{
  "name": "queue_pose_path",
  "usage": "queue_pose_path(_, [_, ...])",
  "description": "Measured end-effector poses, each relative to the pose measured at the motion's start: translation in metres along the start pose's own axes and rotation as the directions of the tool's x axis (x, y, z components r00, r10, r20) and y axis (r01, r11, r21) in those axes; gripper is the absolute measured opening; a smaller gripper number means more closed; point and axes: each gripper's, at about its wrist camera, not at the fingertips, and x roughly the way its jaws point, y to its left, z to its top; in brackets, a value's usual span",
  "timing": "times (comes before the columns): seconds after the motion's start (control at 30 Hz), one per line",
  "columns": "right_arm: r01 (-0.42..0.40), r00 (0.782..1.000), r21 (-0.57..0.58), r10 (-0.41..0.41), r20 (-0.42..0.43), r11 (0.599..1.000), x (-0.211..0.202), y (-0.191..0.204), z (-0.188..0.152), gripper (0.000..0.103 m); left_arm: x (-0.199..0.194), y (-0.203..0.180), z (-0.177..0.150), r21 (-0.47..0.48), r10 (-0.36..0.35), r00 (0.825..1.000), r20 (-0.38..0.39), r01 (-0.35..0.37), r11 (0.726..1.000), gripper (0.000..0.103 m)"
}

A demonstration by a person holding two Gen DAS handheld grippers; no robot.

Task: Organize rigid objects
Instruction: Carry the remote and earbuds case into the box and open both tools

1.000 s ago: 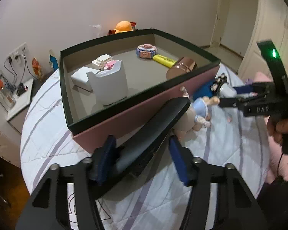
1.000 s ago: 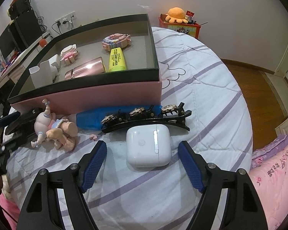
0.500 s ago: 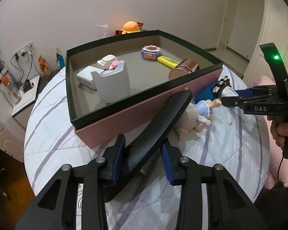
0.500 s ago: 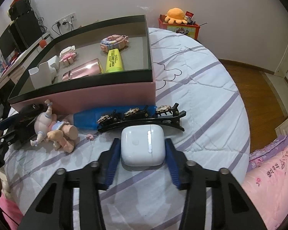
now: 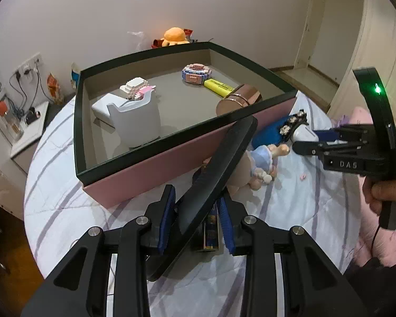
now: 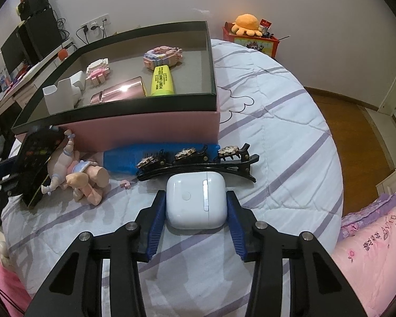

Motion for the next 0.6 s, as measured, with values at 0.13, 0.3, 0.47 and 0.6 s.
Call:
queue_pose_path(0.13, [-0.023, 1.000, 0.004, 0.023, 0.003, 1.000, -0.005, -0.002, -0.001, 0.045, -0.005, 0.000, -0.005, -0.030, 0.000, 1.000, -0.004, 0.000, 1.000, 0.031])
queue_pose_path(0.3, [-0.063, 0.998, 0.002, 0.063, 0.004, 0.998, -0.010, 0.000, -0.002, 0.045, -0.013, 0.002, -0.009, -0.086, -0.008, 1.000, -0.014, 0.007, 0.996, 0.024])
queue_pose_path(0.47, [-0.096, 0.995, -0.003, 0.096, 0.015, 0.995, -0.023, 0.003, -0.001, 0.045, -0.019, 0.000, -0.013, -0.111, -0.010, 1.000, -0.015, 0.008, 0.994, 0.023])
queue_pose_path(0.6, [-0.099, 0.995, -0.009, 0.099, 0.017, 0.995, -0.024, 0.003, -0.001, 0.045, -0.021, -0.003, -0.012, -0.131, -0.025, 1.000, -0.012, 0.023, 0.991, 0.018])
